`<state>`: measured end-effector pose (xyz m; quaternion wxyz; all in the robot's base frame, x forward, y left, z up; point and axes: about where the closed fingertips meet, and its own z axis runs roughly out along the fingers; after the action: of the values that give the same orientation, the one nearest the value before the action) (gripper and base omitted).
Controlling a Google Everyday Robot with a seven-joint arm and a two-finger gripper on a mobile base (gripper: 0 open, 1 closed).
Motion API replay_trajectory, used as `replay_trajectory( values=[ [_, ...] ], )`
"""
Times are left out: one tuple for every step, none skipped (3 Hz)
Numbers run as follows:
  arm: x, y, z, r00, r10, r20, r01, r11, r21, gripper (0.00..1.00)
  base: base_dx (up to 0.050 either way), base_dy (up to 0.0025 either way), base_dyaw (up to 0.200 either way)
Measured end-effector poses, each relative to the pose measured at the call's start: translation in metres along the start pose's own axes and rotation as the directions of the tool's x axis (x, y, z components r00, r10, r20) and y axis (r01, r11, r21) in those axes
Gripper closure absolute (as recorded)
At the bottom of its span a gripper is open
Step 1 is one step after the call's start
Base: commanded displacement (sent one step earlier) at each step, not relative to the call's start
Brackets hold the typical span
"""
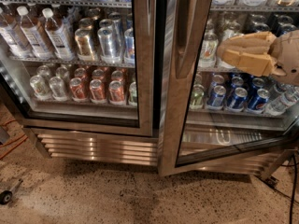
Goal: Open right fridge door
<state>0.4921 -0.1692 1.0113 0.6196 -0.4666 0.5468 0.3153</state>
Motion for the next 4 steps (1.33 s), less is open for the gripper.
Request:
replay_trajectory(
  values=[
    [0.0, 0.0, 0.0, 1.0, 0.0, 0.0, 0.0, 1.0, 0.0, 1.0, -0.05, -0.00004, 0.0],
    [0.006, -0.001, 0.001, 1.0, 0.011, -0.008, -0.011, 0.9999, 0.005, 1.0, 0.0, 0.0, 0.0],
    [0.028, -0.006, 0.003, 0.998, 0.05, -0.036, -0.049, 0.9985, 0.024, 1.0, 0.0, 0.0, 0.0],
    [0.064, -0.003, 0.005, 0.991, 0.112, -0.072, -0.11, 0.9932, 0.04, 1.0, 0.0, 0.0, 0.0]
  ],
)
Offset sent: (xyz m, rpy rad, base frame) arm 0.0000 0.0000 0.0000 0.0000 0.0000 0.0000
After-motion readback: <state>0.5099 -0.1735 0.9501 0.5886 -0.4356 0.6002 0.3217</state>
